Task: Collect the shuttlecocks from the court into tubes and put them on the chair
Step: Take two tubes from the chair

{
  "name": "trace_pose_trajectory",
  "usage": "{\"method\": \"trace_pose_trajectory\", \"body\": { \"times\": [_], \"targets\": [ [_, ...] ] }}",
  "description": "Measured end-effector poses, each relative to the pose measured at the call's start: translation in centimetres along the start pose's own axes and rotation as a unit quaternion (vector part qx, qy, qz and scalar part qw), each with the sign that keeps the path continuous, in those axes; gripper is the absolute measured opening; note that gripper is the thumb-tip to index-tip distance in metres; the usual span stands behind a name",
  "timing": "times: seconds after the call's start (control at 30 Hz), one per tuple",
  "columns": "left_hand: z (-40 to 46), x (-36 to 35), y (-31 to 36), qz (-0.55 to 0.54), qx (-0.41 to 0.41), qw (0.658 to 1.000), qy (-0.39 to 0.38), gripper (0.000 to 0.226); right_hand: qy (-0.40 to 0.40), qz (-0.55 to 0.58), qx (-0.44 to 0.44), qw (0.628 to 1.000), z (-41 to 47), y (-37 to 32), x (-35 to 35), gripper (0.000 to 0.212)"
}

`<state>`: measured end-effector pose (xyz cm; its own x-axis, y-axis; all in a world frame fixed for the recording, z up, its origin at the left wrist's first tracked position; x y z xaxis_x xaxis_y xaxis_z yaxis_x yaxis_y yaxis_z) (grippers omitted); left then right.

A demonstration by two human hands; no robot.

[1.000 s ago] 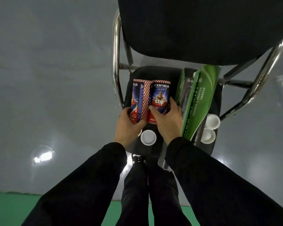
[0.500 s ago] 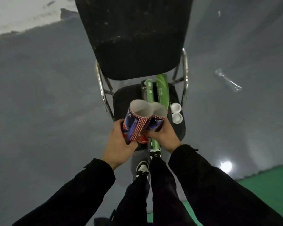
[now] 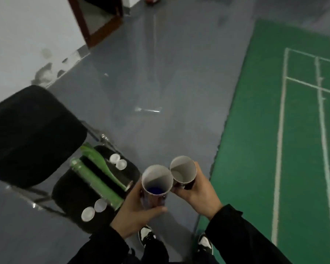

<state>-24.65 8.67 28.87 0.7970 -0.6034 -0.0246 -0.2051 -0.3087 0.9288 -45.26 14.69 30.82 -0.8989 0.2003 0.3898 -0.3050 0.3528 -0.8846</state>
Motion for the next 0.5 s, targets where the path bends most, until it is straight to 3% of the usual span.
{"method": "trace_pose_trajectory", "body": {
  "times": [0.1, 0.23, 0.37, 0.5],
  "targets": [
    [1.7, -7.5, 2.8, 0.099, -0.048, 0.979, -0.174, 0.087, 0.096, 0.046, -0.026, 0.994, -4.8, 2.6, 7.2, 0.067],
    [1.6, -19.9, 6.4, 0.219, -0.143, 0.901, -0.346, 0.104, 0.188, 0.081, -0.075, 0.976, -12.2, 7.5, 15.3, 0.068],
    [0.5, -32.0, 7.1, 0.328, -0.207, 0.816, -0.428, 0.087, 0.249, 0.114, -0.106, 0.956, -19.9, 13.0, 21.5, 0.071],
    [-1.0, -43.1, 6.2, 0.333, -0.227, 0.767, -0.499, 0.089, 0.298, 0.144, -0.123, 0.935, -26.3, 17.6, 28.1, 0.089]
  ]
}}
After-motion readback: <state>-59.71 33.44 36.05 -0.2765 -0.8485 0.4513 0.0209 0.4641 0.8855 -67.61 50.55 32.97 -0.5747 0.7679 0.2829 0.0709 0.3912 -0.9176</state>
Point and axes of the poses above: each hand's wrist, its own z-axis towards the middle knuckle, its own x-axis out of the back of the hand, y = z × x, the point moved 4 cm from there along z, towards the middle knuckle, and after that the axes turned 5 degrees about -z, right-handed, at the moved point
